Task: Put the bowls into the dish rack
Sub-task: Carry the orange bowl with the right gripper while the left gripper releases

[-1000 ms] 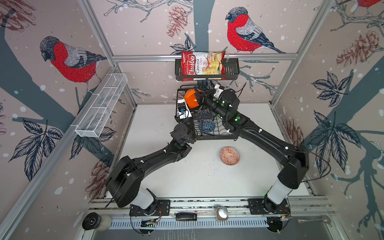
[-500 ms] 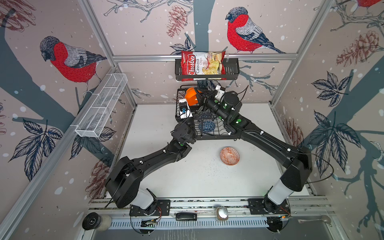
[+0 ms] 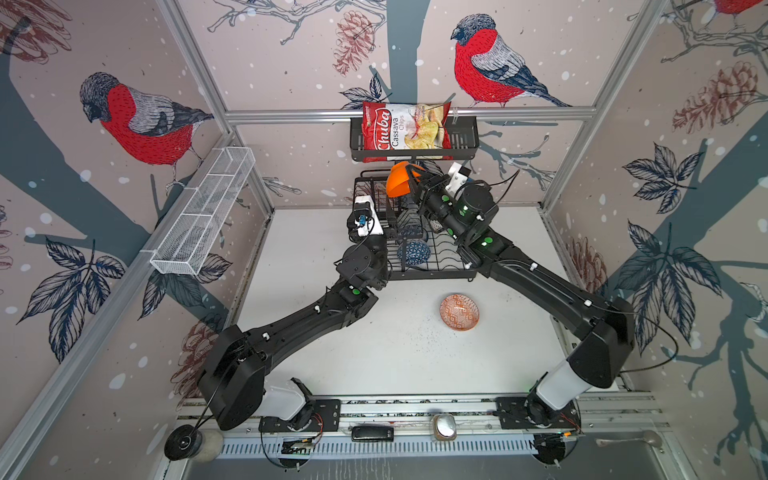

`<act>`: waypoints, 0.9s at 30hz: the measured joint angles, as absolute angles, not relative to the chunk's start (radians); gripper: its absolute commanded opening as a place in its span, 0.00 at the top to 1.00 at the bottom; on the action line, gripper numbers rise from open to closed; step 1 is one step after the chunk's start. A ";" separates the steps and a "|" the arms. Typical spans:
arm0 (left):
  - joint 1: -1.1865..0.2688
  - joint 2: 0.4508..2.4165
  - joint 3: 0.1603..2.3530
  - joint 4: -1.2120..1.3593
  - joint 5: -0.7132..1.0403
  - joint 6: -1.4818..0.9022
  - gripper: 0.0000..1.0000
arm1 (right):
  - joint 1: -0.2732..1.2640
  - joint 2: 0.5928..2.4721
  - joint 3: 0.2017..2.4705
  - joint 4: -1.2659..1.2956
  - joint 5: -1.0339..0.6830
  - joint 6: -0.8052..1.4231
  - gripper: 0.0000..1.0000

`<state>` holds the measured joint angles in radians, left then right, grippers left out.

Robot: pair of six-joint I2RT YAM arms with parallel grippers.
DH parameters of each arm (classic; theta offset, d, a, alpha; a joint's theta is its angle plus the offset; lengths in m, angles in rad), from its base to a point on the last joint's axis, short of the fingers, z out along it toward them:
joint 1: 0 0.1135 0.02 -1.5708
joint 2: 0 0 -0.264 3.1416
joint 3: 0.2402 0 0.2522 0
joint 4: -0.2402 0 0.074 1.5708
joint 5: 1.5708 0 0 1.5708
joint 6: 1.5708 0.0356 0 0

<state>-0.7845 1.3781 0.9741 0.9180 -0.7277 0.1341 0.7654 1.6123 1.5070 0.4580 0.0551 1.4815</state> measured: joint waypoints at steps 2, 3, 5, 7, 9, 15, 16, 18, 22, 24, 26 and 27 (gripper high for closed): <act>-0.785 1.362 0.968 0.884 -0.717 0.126 0.03 | 0.756 1.596 1.483 0.466 0.055 1.465 1.00; -0.785 1.351 0.965 0.865 -0.711 0.119 0.02 | 0.749 1.583 1.467 0.471 0.054 1.462 1.00; -0.785 1.332 0.963 0.835 -0.702 0.105 0.02 | 0.731 1.557 1.439 0.484 0.049 1.449 1.00; -0.785 1.318 0.966 0.797 -0.691 0.105 0.02 | 0.712 1.535 1.419 0.490 0.050 1.437 1.00; -0.785 1.311 0.979 0.753 -0.681 0.102 0.02 | 0.692 1.512 1.394 0.502 0.048 1.435 1.00; -0.770 1.338 1.122 0.544 -0.585 0.058 0.02 | 0.628 1.448 1.302 0.530 0.029 1.434 1.00; -0.767 1.352 1.156 0.496 -0.551 0.051 0.02 | 0.612 1.435 1.282 0.530 0.030 1.430 1.00; -0.762 1.383 1.215 0.414 -0.493 0.041 0.02 | 0.587 1.409 1.242 0.530 0.030 1.419 1.00; -0.762 1.436 1.306 0.245 -0.385 0.007 0.02 | 0.530 1.356 1.152 0.541 0.030 1.404 1.00; -0.762 1.451 1.336 0.182 -0.352 -0.001 0.02 | 0.499 1.331 1.098 0.554 0.027 1.398 1.00; -0.761 1.460 1.362 0.130 -0.317 -0.014 0.02 | 0.463 1.309 1.036 0.575 0.021 1.394 1.00; -0.761 1.463 1.372 0.110 -0.306 -0.022 0.02 | 0.445 1.303 1.010 0.579 0.022 1.394 1.00</act>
